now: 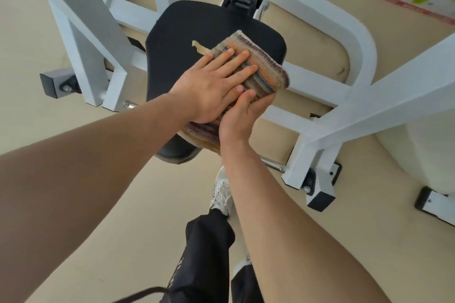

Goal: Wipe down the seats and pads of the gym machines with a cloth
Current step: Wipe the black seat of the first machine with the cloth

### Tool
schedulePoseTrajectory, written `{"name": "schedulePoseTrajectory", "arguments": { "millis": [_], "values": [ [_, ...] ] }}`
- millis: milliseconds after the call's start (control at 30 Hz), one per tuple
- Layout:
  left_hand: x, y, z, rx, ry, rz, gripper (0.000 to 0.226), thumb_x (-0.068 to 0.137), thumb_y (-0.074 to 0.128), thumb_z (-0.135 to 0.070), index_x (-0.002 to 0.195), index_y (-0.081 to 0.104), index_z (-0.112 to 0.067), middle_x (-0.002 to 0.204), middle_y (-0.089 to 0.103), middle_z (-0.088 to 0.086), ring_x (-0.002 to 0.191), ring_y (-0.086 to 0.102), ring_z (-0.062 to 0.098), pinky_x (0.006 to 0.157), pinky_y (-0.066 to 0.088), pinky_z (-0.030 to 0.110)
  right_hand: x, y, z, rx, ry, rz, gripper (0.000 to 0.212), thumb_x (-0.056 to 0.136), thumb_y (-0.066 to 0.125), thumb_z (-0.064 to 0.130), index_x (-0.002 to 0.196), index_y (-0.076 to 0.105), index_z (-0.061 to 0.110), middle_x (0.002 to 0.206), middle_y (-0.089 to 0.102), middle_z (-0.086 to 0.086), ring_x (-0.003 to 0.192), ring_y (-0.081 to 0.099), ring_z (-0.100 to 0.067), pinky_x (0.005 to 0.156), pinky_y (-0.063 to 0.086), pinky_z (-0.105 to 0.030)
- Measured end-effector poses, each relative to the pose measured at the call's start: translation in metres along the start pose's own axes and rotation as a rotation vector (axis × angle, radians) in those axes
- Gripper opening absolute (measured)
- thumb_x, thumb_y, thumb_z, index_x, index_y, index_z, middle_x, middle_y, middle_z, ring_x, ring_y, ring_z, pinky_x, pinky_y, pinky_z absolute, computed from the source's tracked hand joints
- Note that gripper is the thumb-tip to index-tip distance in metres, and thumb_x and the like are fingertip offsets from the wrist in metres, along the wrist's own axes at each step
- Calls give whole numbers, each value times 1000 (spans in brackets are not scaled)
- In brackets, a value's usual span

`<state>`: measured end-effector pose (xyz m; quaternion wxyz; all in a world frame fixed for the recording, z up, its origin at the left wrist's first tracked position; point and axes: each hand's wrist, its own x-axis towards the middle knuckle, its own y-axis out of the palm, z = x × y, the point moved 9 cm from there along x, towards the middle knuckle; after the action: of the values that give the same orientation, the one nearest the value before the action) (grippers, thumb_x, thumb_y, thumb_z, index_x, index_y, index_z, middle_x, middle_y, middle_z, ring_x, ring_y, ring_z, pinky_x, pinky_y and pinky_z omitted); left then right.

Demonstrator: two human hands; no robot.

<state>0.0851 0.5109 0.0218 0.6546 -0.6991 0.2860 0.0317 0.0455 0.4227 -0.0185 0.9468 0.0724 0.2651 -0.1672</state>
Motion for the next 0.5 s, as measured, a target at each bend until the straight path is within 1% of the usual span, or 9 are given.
{"name": "schedulePoseTrajectory", "arguments": {
  "millis": [33,100,133,200,267,300,367,433,500],
  "values": [
    [15,-1,-2,-6,3,-8,59,102,1,-53,158,-6,-36,168,-5,-3,155,-5,22,125,0,43,14,-6,5,-37,14,-26,56,104,32,26,157,15,17,155,36,-11,139,42,-19,115,38,-37],
    [45,-3,-4,-15,-2,-18,60,102,2,-52,159,-4,-34,168,-4,-2,155,-5,22,125,-1,44,44,-17,14,-120,39,-30,48,104,34,24,151,32,15,144,51,-9,129,53,-20,110,44,-41],
    [60,-4,-2,-17,-7,-22,60,103,3,-52,159,-2,-33,168,-3,-1,155,-4,22,125,-1,44,61,-18,17,-171,55,-2,45,104,35,25,148,38,16,140,56,-8,125,56,-22,108,45,-44],
    [88,-7,3,-19,-8,-27,59,103,5,-51,159,1,-32,168,0,-1,155,-2,21,125,0,44,92,-13,23,-272,107,69,43,103,35,31,145,42,21,135,59,-8,120,58,-25,106,46,-47],
    [115,-12,11,-25,-2,-41,58,104,9,-50,159,13,-32,167,14,1,155,7,22,125,3,43,118,-7,30,-335,164,102,41,99,36,36,135,51,25,126,63,-7,113,61,-27,103,48,-49],
    [126,-15,14,-23,-10,-55,56,104,11,-49,156,23,-32,163,25,2,153,15,23,124,7,43,130,-3,33,-355,182,124,37,97,37,37,125,56,24,119,66,-7,109,63,-27,101,50,-49],
    [142,-18,19,-8,-63,-68,52,103,15,-47,143,43,-28,149,45,5,143,33,28,119,19,44,149,2,37,-384,214,158,31,98,39,33,103,66,19,104,70,-9,103,66,-30,95,54,-50],
    [150,-20,20,15,-141,-63,50,102,17,-45,131,52,-22,138,54,9,129,44,34,113,28,46,161,4,36,-361,260,155,33,99,42,30,88,70,16,95,72,-11,101,69,-34,91,57,-50],
    [148,-21,18,23,-175,-70,50,103,18,-43,128,54,-18,134,56,12,125,47,36,112,29,47,162,3,36,-338,253,131,36,99,42,33,89,71,15,97,73,-12,100,69,-33,93,55,-52]
  ]
}}
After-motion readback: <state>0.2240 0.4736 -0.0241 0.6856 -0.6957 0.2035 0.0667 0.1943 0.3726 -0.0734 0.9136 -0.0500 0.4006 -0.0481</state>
